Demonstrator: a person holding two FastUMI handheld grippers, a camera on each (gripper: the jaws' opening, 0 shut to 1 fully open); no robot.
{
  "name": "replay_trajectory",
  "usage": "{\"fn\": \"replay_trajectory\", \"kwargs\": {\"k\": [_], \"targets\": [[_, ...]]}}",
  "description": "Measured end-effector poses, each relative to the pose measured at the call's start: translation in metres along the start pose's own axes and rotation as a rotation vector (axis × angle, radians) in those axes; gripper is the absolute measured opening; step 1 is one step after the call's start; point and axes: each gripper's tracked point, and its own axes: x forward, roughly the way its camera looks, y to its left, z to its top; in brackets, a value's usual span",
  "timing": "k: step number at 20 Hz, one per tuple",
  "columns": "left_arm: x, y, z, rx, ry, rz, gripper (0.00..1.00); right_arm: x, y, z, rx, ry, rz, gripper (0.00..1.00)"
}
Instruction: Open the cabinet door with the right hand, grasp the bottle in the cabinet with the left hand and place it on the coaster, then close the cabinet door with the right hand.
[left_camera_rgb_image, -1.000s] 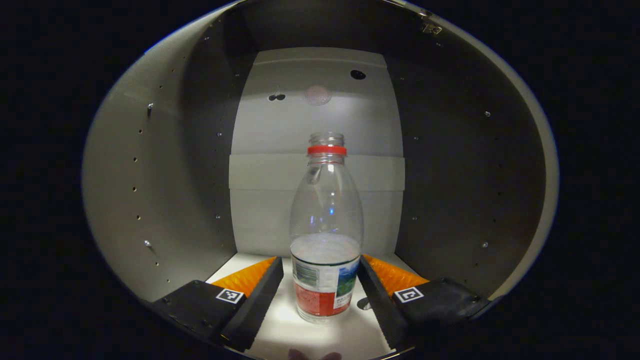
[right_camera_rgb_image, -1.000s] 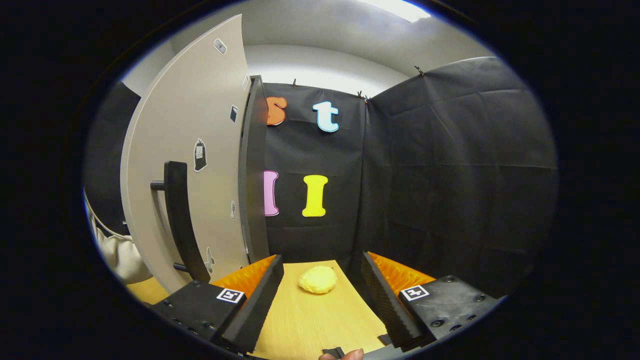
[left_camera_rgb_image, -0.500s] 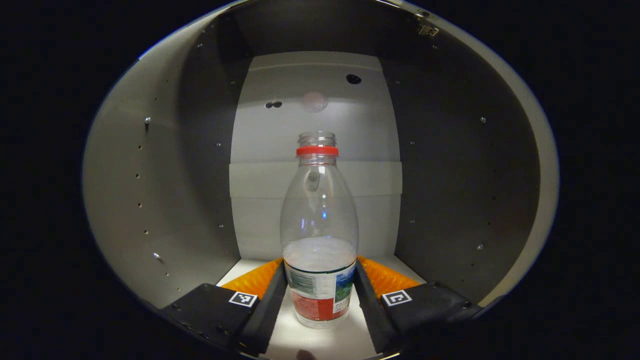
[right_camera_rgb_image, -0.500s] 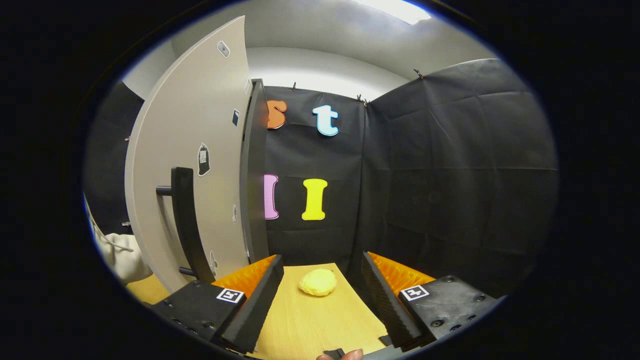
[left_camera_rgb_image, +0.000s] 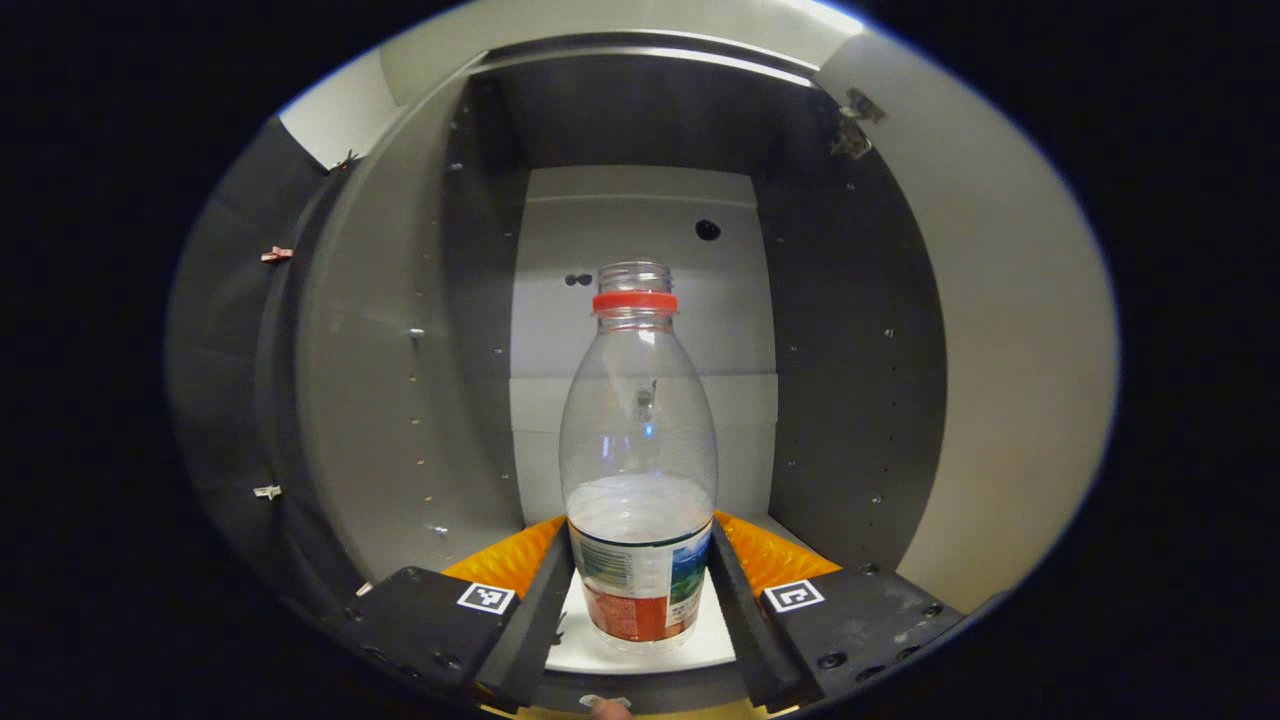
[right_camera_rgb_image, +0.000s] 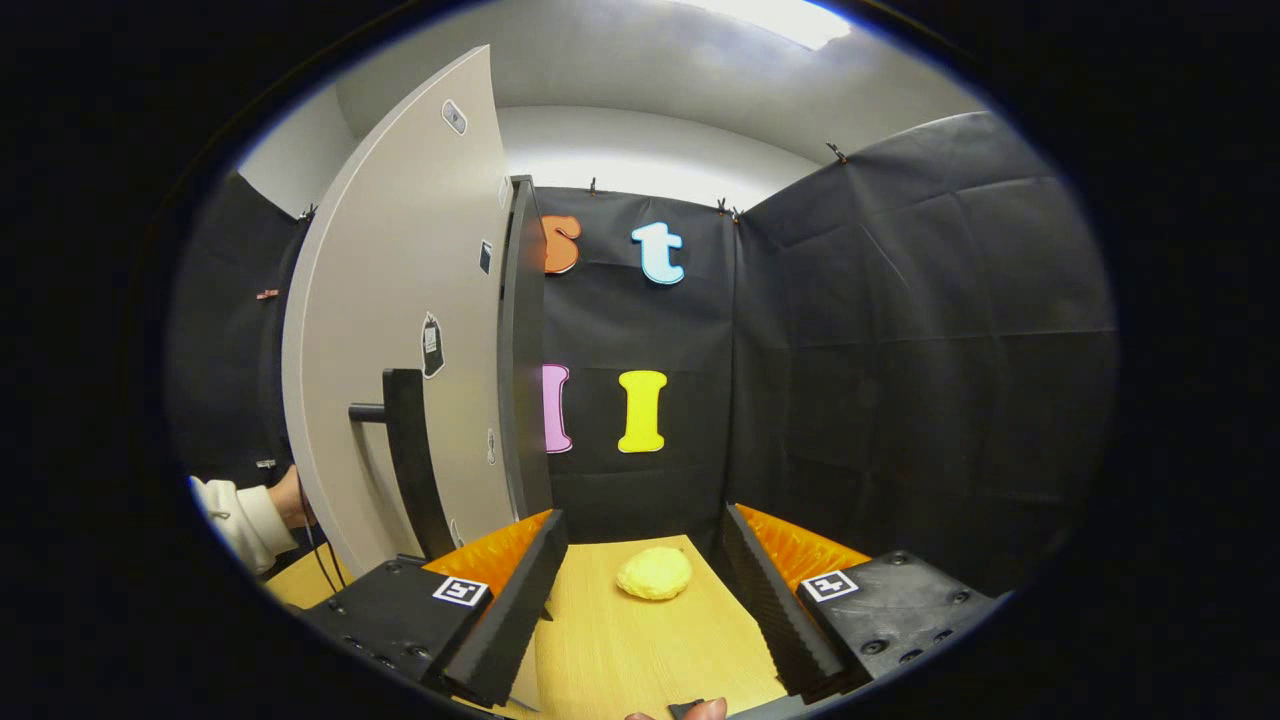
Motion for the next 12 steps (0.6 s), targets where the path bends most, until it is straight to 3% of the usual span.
{"fn": "replay_trajectory", "kwargs": {"k": [8, 12], "targets": [[-0.106, 0.062, -0.009, 0.011, -0.041, 0.072, 0.76, -0.003, 0.006, 0.011, -0.001, -0.034, 0.0, 0.97], [-0.149, 0.081, -0.033, 0.004, -0.039, 0.062, 0.76, -0.001, 0.007, 0.012, -0.007, -0.037, -0.007, 0.97]]}}
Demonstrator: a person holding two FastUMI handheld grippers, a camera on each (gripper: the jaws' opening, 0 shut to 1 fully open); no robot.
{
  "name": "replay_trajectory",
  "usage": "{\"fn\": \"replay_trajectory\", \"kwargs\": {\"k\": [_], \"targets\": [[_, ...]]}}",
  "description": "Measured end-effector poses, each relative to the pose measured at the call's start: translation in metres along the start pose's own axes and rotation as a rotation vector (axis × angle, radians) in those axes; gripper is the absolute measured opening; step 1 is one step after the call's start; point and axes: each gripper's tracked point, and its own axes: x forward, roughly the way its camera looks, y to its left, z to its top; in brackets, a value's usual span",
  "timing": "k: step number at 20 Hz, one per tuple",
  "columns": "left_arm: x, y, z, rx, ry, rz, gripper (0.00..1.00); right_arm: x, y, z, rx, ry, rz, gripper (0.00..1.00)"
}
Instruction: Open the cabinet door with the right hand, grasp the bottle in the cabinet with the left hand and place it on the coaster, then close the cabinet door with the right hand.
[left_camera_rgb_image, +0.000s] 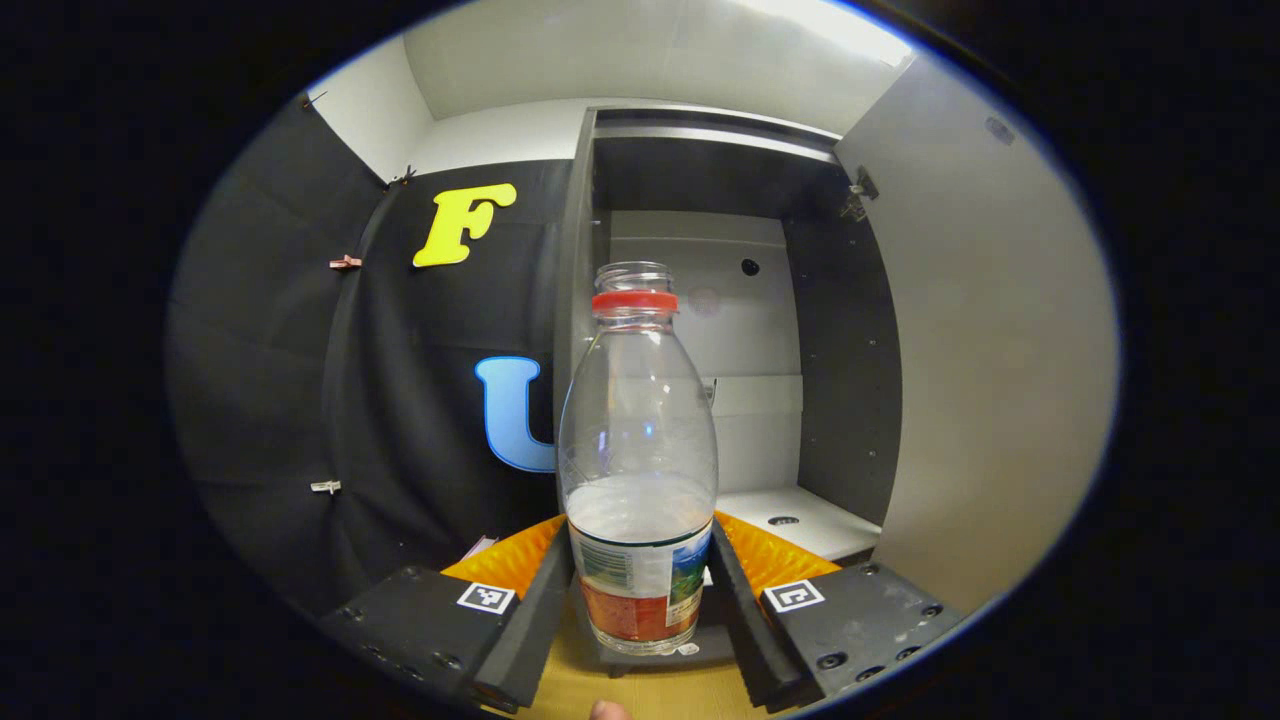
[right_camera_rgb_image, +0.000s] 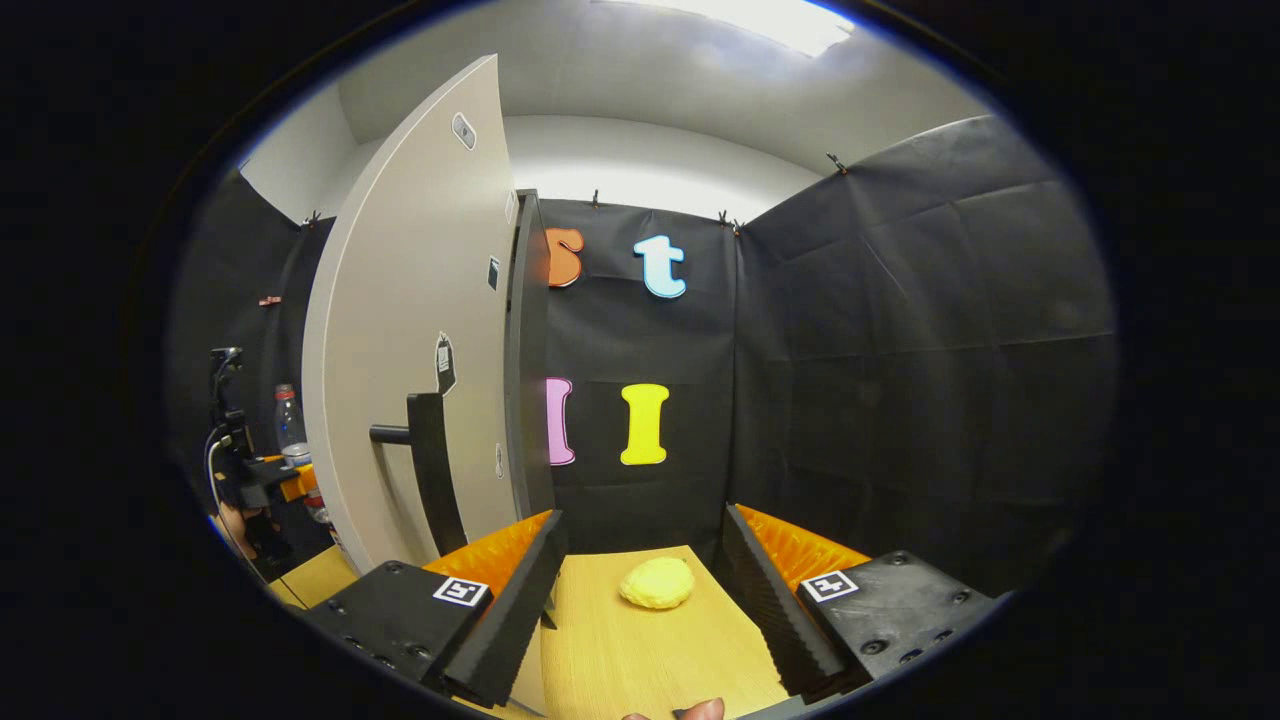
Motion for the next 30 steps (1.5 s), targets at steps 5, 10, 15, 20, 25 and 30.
{"fn": "replay_trajectory", "kwargs": {"k": [5, 10, 15, 20, 25, 30], "targets": [[-0.04, 0.018, -0.043, 0.018, -0.003, -0.003, 0.76, 0.001, -0.001, 0.004, 0.013, -0.003, -0.029, 0.97], [-0.072, 0.025, -0.103, 0.017, 0.023, -0.036, 0.75, 0.0, 0.003, 0.009, -0.014, -0.018, -0.055, 0.97], [-0.103, 0.027, -0.172, 0.025, 0.066, -0.082, 0.76, -0.001, 0.006, 0.014, -0.031, -0.03, -0.095, 0.97], [-0.126, 0.022, -0.234, -0.005, 0.117, -0.168, 0.76, -0.004, 0.008, 0.016, -0.013, -0.017, -0.135, 0.97], [-0.14, 0.028, -0.298, -0.016, 0.186, -0.234, 0.77, -0.008, 0.006, 0.022, 0.04, -0.008, -0.202, 0.94], [-0.139, 0.035, -0.321, -0.022, 0.172, -0.286, 0.77, -0.015, -0.001, 0.019, 0.075, 0.017, -0.275, 0.98]]}}
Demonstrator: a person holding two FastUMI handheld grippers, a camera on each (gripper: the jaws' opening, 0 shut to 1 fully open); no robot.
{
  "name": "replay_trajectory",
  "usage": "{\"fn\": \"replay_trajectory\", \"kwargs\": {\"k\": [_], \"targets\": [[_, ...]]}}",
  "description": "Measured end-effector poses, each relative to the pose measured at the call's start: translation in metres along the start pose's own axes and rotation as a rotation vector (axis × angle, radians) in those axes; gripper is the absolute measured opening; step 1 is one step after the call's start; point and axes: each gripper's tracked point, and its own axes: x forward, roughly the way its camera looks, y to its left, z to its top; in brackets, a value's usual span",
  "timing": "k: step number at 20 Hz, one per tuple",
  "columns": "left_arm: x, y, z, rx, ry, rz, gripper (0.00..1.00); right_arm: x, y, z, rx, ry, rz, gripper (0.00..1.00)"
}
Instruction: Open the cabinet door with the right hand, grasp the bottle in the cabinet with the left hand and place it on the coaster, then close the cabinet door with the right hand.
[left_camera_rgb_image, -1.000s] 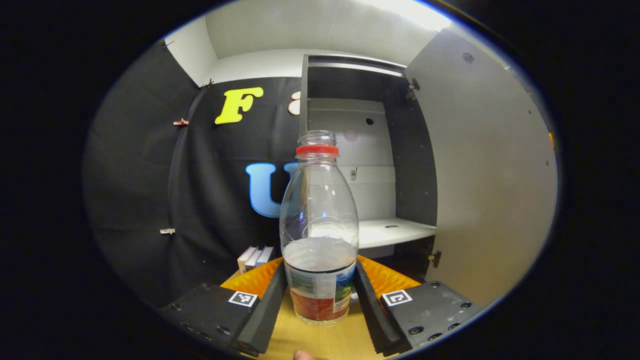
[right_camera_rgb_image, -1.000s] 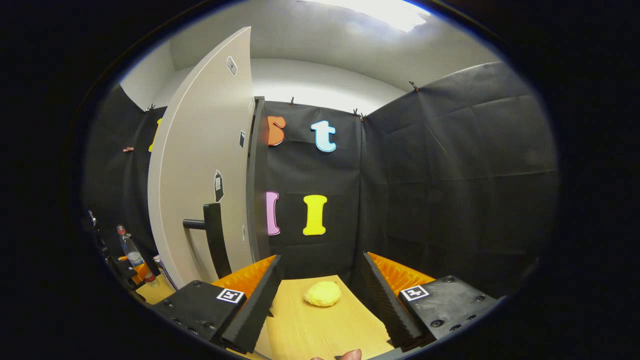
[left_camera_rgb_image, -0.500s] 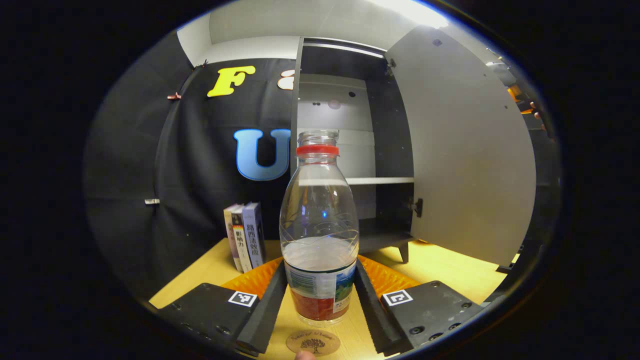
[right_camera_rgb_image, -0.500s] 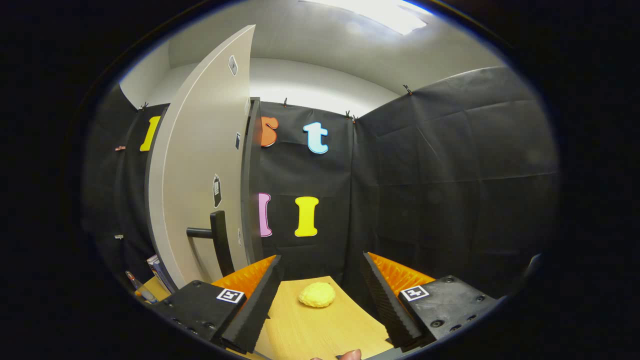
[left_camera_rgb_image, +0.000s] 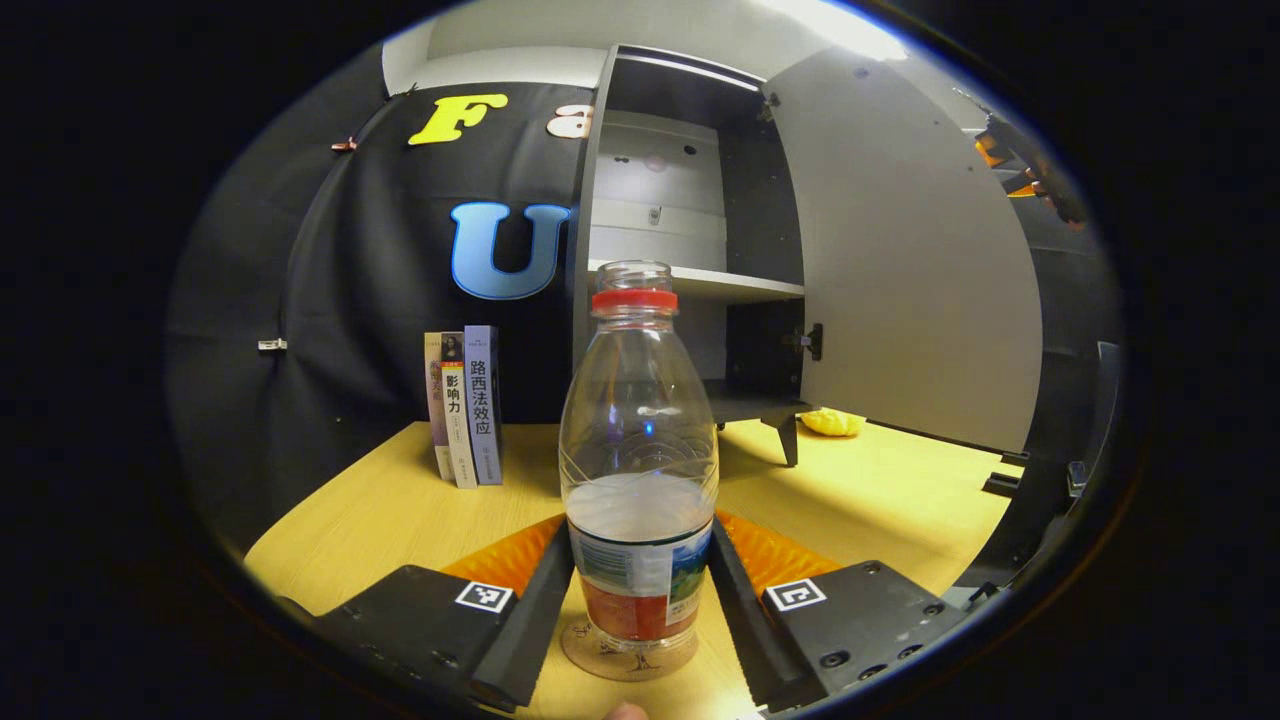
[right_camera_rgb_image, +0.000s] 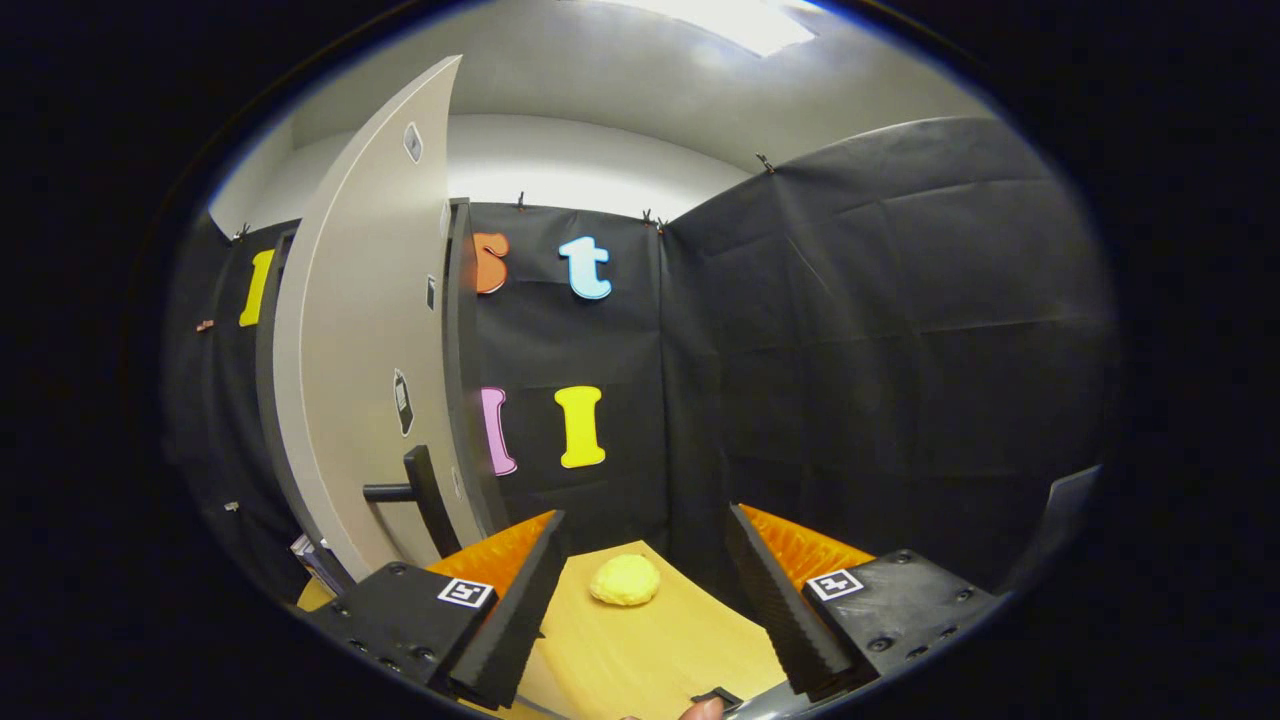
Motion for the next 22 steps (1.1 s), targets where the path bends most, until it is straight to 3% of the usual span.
{"fn": "replay_trajectory", "kwargs": {"k": [8, 16, 22], "targets": [[0.01, 0.001, -0.019, 0.05, 0.009, -0.082, 0.78, -0.007, -0.007, -0.001, 0.016, 0.01, -0.079, 0.98], [0.007, 0.004, -0.032, 0.02, 0.035, -0.067, 0.79, -0.007, -0.006, -0.005, 0.004, 0.023, -0.078, 0.98], [0.005, 0.008, -0.031, 0.006, 0.058, -0.029, 0.88, -0.007, -0.008, -0.008, 0.014, 0.034, -0.069, 0.98]]}}
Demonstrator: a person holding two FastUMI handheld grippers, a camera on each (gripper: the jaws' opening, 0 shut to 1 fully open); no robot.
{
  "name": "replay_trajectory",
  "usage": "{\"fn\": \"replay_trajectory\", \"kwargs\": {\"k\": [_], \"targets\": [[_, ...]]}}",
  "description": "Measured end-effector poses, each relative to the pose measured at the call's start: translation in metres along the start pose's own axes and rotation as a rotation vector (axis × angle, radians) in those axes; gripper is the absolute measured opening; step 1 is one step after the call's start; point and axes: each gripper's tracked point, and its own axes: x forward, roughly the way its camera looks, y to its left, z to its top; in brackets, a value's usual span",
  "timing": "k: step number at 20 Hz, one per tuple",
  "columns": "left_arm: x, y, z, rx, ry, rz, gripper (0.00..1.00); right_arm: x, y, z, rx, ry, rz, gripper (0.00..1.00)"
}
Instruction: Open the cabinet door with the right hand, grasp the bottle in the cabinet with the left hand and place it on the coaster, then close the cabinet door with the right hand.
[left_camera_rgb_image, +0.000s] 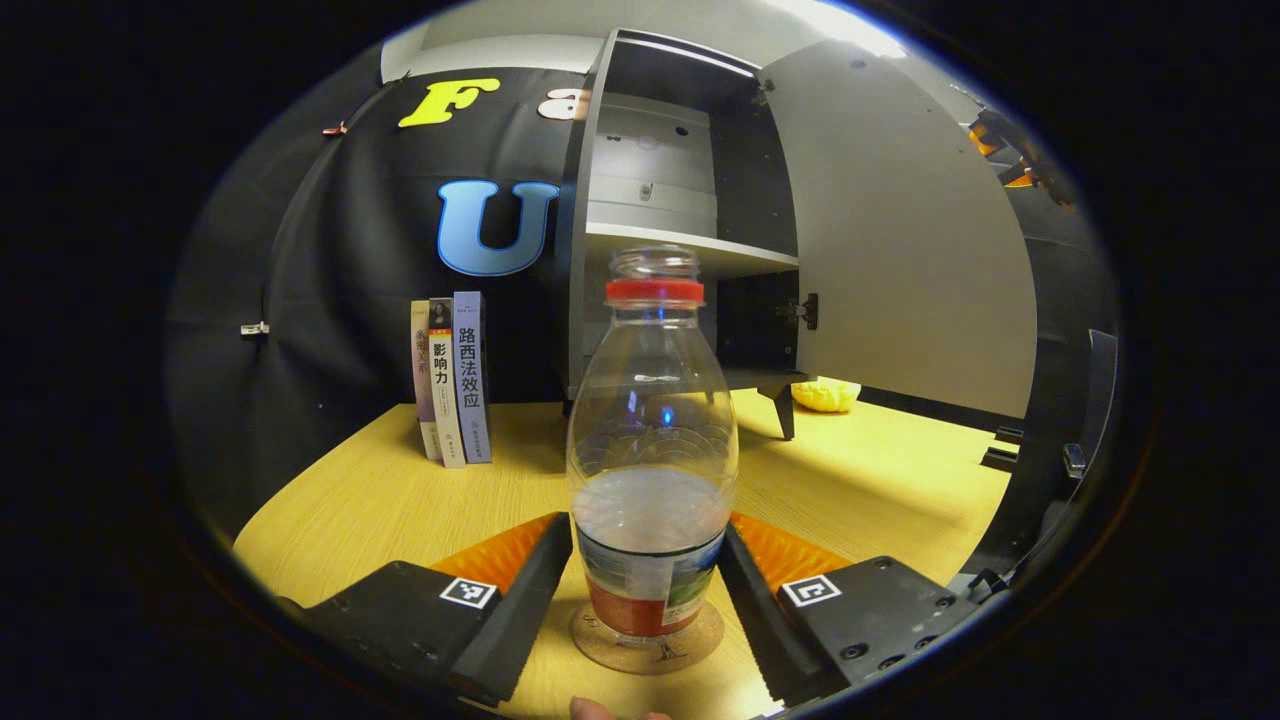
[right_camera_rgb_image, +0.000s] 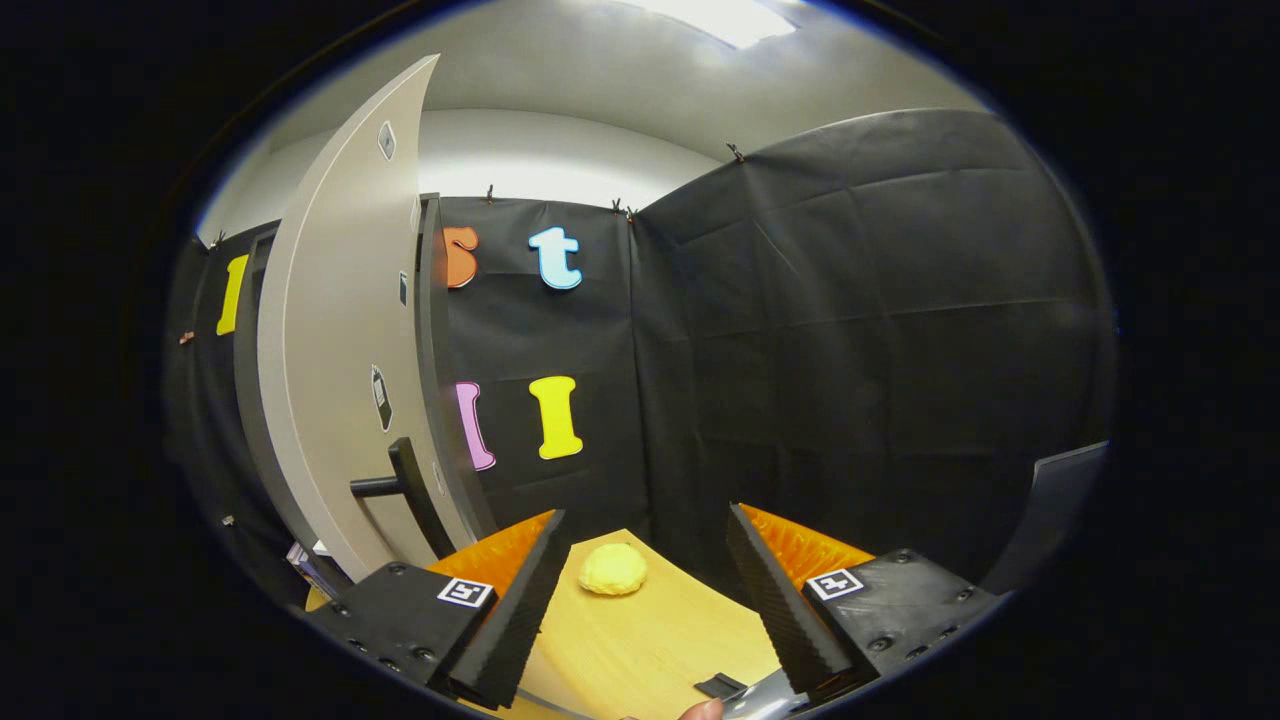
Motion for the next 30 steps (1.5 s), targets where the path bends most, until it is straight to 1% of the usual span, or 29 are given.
{"fn": "replay_trajectory", "kwargs": {"k": [3, 6, 10, 14, 17, 19, 21, 24, 26, 28, 30], "targets": [[-0.002, -0.003, 0.005, -0.001, 0.0, 0.001, 0.92, 0.001, -0.002, -0.001, 0.008, 0.002, 0.004, 0.98], [-0.004, -0.007, 0.022, -0.004, -0.011, 0.004, 0.93, 0.002, -0.008, 0.0, -0.004, -0.001, -0.001, 0.98], [-0.007, -0.01, 0.058, 0.017, -0.04, 0.013, 0.93, 0.001, -0.007, -0.003, -0.046, -0.002, 0.023, 0.98], [-0.016, -0.009, 0.104, -0.003, -0.077, 0.042, 0.93, 0.003, -0.006, -0.001, -0.118, -0.024, 0.049, 0.98], [-0.024, -0.005, 0.142, -0.021, -0.077, 0.078, 0.93, 0.005, -0.006, -0.002, -0.163, -0.037, 0.075, 0.98], [-0.028, -0.007, 0.17, -0.053, -0.063, 0.087, 0.94, 0.008, -0.008, -0.005, -0.162, -0.028, 0.094, 0.98], [-0.035, -0.003, 0.205, -0.09, -0.077, 0.127, 0.94, 0.01, -0.008, -0.007, -0.159, -0.024, 0.114, 0.97], [-0.042, 0.004, 0.262, -0.091, -0.128, 0.204, 0.94, 0.015, -0.005, -0.004, -0.145, -0.033, 0.147, 0.98], [-0.049, 0.006, 0.299, -0.078, -0.165, 0.235, 0.95, 0.018, 0.0, -0.005, -0.12, -0.026, 0.171, 0.97], [-0.056, 0.006, 0.334, -0.089, -0.199, 0.258, 0.94, 0.019, 0.004, -0.005, -0.099, -0.021, 0.198, 0.97], [-0.064, 0.009, 0.357, -0.103, -0.217, 0.298, 0.95, 0.018, 0.008, -0.005, -0.089, -0.019, 0.219, 0.97]]}}
